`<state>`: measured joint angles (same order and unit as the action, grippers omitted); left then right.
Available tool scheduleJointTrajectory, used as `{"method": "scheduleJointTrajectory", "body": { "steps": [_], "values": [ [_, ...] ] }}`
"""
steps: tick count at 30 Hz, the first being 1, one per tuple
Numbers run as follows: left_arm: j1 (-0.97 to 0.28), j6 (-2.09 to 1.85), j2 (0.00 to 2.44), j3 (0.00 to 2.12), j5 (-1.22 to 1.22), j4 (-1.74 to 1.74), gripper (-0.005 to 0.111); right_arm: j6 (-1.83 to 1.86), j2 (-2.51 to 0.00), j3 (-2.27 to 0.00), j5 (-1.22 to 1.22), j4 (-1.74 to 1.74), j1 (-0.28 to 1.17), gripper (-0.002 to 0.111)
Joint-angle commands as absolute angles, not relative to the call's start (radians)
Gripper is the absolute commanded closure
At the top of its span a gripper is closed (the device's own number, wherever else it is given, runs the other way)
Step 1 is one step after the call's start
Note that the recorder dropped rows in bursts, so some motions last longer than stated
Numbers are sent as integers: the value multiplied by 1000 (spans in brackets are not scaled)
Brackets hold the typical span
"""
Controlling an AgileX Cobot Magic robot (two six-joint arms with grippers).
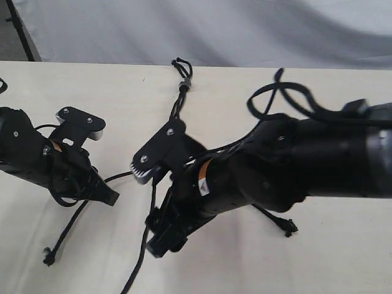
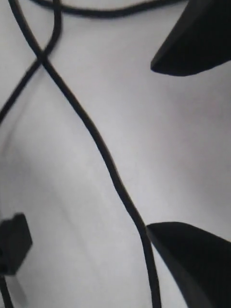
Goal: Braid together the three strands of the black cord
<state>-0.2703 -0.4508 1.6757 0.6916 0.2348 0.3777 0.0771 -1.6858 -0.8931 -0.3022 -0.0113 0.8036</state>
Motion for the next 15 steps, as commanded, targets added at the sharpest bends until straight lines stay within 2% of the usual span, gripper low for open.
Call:
{"method": "scheduleJointTrajectory", "body": {
  "steps": [1,9,12,15],
  "values": [
    [-268,-441,1679,688,238,420,106,65,-1787,-1002,-429,22,852,31],
    [-268,-437,1679,665,199,434,106,-29,-1903,-1115,-476,38,866,32],
    [-268,-433,1679,665,194,452,106,-38,-1928,-1115,-470,41,875,38],
    [-268,-433,1679,665,194,452,106,-62,-1944,-1115,-470,41,877,51]
  ]
}}
